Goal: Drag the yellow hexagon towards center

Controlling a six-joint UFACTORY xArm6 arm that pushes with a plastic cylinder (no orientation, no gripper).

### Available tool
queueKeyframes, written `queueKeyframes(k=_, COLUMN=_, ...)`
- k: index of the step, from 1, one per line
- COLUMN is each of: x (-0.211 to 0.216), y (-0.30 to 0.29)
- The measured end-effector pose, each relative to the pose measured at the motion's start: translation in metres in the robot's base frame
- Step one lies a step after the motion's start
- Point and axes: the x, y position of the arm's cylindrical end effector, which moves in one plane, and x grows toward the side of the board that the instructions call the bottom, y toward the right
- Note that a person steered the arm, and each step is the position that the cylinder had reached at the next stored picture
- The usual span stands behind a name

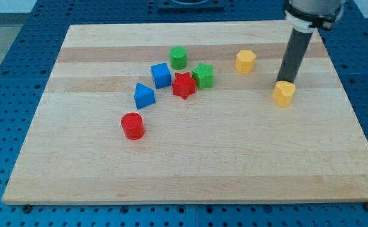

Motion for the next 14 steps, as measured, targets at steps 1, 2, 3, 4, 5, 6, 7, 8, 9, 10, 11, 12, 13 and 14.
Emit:
queueKeyframes(k=1, x=-0.053, y=0.021)
queueKeyframes(k=2, x=-0.125, y=0.007)
queueKeyframes(k=3, x=-0.139, y=-0.031)
queueKeyframes(k=4, x=-0.154, y=-0.056)
queueKeyframes(k=5, x=-0.151, y=-0.092)
queueKeyframes(k=6, x=-0.114, y=-0.093)
queueKeyframes(k=7, x=-0.102, y=-0.093)
queueKeyframes(k=8, x=-0.102, y=-0.090)
queueKeyframes(k=9, x=-0.094, y=-0.070)
queueKeyframes(k=10, x=-0.052, y=-0.070)
queueKeyframes(k=11, x=-0.029, y=-0.070)
queueKeyframes(k=12, x=-0.005, y=-0.071)
queueKeyframes(k=13, x=0.002, y=-0.071)
queueKeyframes(k=14, x=0.003, y=-0.071)
